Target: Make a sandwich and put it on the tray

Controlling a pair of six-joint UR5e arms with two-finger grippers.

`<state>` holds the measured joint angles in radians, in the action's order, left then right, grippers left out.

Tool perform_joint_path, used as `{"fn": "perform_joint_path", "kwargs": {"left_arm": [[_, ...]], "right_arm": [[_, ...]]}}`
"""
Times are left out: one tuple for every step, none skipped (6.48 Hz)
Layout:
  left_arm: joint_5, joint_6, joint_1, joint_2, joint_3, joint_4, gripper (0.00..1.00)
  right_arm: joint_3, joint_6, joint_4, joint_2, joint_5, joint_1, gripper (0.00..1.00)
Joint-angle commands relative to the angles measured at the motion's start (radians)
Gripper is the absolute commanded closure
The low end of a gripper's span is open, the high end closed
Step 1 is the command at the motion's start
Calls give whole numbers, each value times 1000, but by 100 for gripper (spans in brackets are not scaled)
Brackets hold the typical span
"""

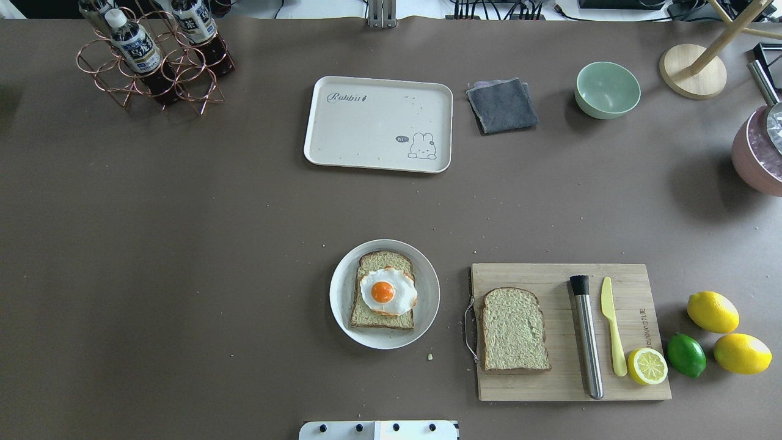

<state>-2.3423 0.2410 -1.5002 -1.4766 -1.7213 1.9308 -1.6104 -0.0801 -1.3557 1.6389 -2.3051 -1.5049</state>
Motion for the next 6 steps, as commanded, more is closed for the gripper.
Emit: {"fn": "perform_joint_path", "kwargs": {"left_arm": [[0, -2, 0, 1, -8, 1, 2], [0, -2, -2, 1, -14, 1, 2], [0, -2, -2, 1, -15, 1, 2], [0, -2, -2, 2, -20, -1, 2], [-2, -2, -2, 1, -21, -1, 2], [-2, 0, 0, 1, -21, -1, 2]], "right_arm": [[-2, 2, 9, -8, -7, 0, 0], [-2, 2, 9, -11, -8, 0, 0], [1, -1, 9, -10, -8, 0, 0], [3, -1, 9, -10, -8, 0, 0], [0, -3, 9, -10, -8, 0, 0], [-5, -6, 9, -11, -10, 0, 0]]}}
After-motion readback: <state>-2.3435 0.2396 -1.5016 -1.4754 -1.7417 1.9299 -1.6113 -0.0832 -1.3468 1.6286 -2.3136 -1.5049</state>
